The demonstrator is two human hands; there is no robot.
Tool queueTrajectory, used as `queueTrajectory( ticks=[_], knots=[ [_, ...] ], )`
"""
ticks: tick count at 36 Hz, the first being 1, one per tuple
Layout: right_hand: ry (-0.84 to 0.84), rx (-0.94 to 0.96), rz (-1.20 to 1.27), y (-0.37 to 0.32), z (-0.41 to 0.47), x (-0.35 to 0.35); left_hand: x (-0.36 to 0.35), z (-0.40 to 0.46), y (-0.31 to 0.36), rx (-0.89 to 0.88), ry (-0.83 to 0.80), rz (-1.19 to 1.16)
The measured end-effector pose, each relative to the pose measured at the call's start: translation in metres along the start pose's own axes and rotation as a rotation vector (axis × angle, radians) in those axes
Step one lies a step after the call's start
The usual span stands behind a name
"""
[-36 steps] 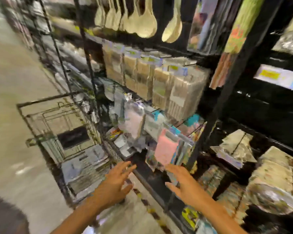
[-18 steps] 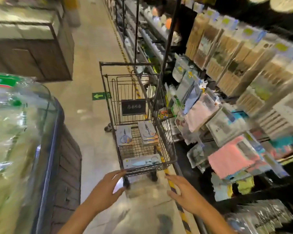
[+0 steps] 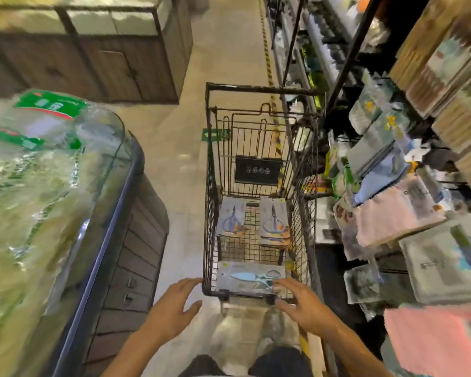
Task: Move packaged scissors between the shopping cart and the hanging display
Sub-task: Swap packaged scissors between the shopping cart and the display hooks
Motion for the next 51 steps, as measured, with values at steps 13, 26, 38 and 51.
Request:
queueTrajectory(
  ticks=[13,26,38,51],
  knots=[
    [-0.161,-0.078,0.049,0.054,0.085,0.057,-0.05,0.108,0.069,0.08,-0.08,-0.12],
    [-0.252,-0.228,-0.026,0.112,0.191,-0.03,-0.132,0.183,0.009,0.19,-0.24,-0.236],
    [-0.099,-0.168,0.035,0.145,0.294,-0.117,-0.205,0.228,-0.084,0.231,-0.276,-0.198],
    [0.106,-0.024,-0.218,0.137,0.313,-0.12,-0.212,0.222,-0.086,0.251,-0.296,-0.182]
  ],
)
Point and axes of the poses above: each hand's wrist, its own z-axis towards the middle knuckle, its own x-axis out of the back of the hand, y = z × x, the point moved 6 cm from there along z, towards the middle knuckle, and after that the axes turned 10 degrees about -x, right-handed, at the moved point
